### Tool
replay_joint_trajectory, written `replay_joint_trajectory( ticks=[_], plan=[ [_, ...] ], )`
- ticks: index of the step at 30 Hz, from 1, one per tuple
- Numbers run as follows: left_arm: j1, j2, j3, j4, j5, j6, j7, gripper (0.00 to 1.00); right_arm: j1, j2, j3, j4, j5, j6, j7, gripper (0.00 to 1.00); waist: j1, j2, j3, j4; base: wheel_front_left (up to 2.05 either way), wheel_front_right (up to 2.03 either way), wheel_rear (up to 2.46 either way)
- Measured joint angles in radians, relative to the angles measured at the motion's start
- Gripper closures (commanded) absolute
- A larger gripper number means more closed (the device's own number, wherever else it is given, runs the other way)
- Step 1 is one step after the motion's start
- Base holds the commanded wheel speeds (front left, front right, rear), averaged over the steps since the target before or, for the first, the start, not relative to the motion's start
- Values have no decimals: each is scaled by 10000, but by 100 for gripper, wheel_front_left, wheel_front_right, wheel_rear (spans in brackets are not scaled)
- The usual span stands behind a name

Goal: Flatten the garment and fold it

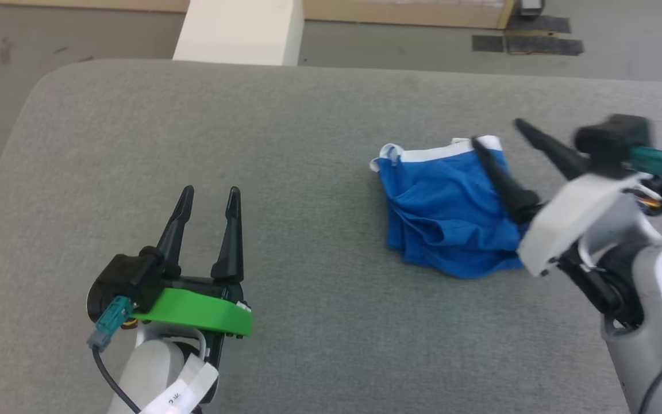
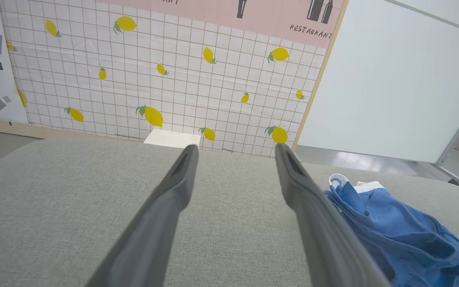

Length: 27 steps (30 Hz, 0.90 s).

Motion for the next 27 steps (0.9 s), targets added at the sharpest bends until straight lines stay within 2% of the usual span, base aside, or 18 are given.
replay_joint_trajectory(
  ticks=[4, 8, 12, 16, 21, 27],
  plan=[
    [1, -2, 21, -4, 0, -4, -2, 0, 381, 700, -1250, 504, 660, 0, -851, 0, 0, 0, -149, -251, 0, 0, 0],
    [-1, -2, 13, -33, 0, -12, 0, 0, 396, 1047, -2309, 1363, 1605, -2, -1018, 0, 0, 0, -141, -331, 0, 0, 0],
    [-9, -6, -8, -50, 0, -13, 0, 0, 153, 1511, -3522, 2640, 3164, -2, -376, 0, 0, 0, -5, -236, 0, 0, 0],
    [-26, -6, -50, -48, -4, -13, 0, 0, -641, 1764, -4870, 4358, 4215, 0, 932, 0, 0, 0, 123, -56, 0, 0, 0],
    [-45, -4, -107, -52, -10, -12, -2, 0, -1695, 1820, -6374, 6757, 3965, -2, 2792, 0, 0, 0, 278, 237, 0, 0, 0],
    [-51, -4, -165, -69, -46, -6, -2, 0, -2677, 1845, -7423, 8230, 2836, -2, 4207, 0, 0, 0, 494, 606, 0, 0, 0]
  ],
)
